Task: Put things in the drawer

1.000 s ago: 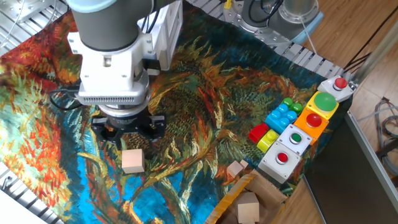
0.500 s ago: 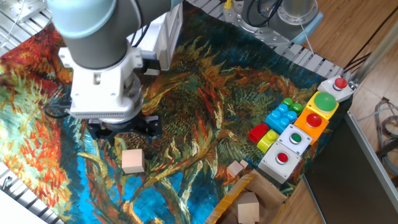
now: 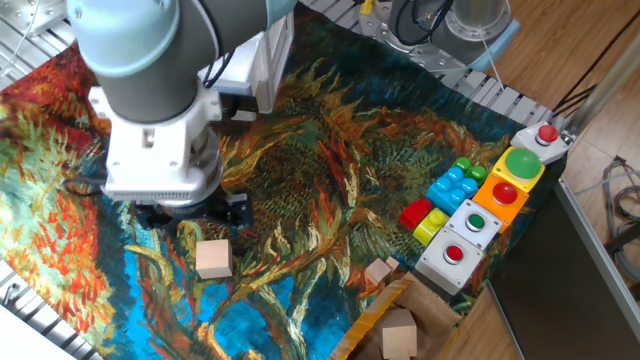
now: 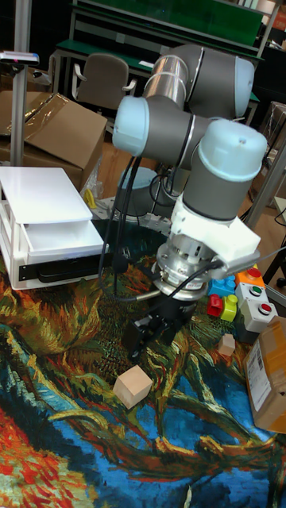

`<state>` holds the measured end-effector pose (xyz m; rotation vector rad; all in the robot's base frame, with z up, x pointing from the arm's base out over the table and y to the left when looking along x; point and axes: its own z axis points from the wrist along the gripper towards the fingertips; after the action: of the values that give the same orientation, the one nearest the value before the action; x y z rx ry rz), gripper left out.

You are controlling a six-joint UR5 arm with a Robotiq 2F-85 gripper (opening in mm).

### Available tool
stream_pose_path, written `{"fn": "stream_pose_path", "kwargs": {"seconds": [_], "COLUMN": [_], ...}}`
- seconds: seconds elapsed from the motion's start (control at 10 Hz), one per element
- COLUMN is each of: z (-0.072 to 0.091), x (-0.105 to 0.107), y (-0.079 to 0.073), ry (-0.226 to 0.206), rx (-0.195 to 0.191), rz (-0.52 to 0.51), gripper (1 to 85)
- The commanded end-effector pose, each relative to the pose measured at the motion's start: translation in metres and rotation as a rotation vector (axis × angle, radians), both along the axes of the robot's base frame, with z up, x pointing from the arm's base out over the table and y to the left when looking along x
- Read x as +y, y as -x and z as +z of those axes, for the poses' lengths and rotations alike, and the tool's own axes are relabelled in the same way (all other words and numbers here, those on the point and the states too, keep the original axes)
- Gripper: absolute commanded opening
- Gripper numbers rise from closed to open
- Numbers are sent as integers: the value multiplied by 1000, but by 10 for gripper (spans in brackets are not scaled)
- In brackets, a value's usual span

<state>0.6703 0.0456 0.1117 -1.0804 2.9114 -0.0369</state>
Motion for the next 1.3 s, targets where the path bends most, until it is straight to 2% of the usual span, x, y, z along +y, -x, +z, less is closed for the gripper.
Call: {"fn": "stream_pose_path", "kwargs": {"seconds": [0.0, 0.1, 0.3, 0.4, 0.5, 0.6, 0.7, 0.9, 1.1, 1.2], "z": [-22, -26, -26, -26, -39, -49, -53, -49, -49, -53], "x": [3, 8, 10, 7, 4, 2, -5, -2, -3, -7], "y": [-12, -11, -10, -10, -14, -13, -11, -1, -5, -6], "ry": [-37, -65, -72, -63, -40, -39, -38, -105, -105, -88], "rx": [-6, -16, -13, -9, -19, -19, -23, -17, -32, -33], "rz": [-19, -29, -47, -68, -71, -77, -79, -86, -94, -95], "gripper": [753, 757, 757, 763, 763, 767, 773, 793, 800, 800]}}
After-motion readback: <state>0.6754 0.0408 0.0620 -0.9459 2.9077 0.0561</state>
